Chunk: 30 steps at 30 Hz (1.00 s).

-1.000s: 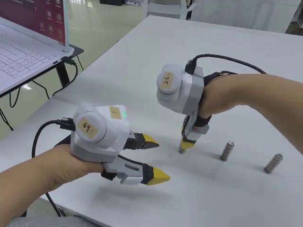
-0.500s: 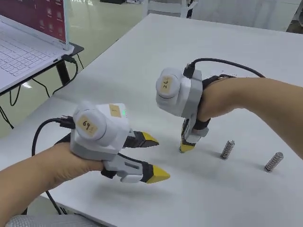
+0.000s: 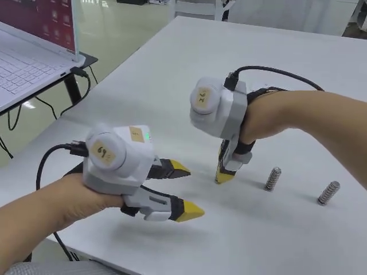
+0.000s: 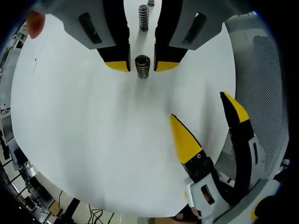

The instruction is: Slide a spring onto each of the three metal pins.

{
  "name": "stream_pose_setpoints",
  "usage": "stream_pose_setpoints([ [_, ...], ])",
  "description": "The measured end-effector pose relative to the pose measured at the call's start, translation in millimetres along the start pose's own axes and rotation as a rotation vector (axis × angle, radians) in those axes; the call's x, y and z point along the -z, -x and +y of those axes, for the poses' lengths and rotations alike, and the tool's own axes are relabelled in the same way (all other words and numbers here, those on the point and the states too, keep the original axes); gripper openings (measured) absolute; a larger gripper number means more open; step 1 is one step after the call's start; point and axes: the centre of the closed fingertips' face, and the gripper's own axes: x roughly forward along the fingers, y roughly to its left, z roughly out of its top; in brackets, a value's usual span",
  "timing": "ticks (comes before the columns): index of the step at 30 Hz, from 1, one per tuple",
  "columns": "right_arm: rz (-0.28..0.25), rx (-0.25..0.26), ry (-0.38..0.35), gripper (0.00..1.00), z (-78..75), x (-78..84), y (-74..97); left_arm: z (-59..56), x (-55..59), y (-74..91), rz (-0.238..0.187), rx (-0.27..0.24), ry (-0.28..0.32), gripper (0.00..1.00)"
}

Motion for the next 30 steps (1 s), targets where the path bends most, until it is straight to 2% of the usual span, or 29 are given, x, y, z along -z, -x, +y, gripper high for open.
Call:
stream_pose_setpoints([
  [11,-0.078,0.052,-0.045,0.2,9.6,2.8,27.0,-1.1,-1.6,-0.6,0.0,0.003,-0.004,0.41],
  [14,-0.105,0.066,-0.064,0.2,4.9,5.0,27.6,-1.7,-1.1,-1.1,0.001,0.005,-0.004,0.41],
  [17,-0.123,0.076,-0.08,0.2,7.1,8.7,32.8,-2.5,-0.8,-2.0,0.002,0.01,-0.003,0.41],
  [22,-0.194,0.088,-0.139,0.21,3.3,10.9,39.0,-5.3,-0.1,-3.5,0.008,0.019,-0.006,0.4],
  [30,-0.262,0.132,-0.206,0.23,0.9,25.6,58.6,-7.5,0.0,-5.3,0.011,0.026,-0.008,0.4],
])
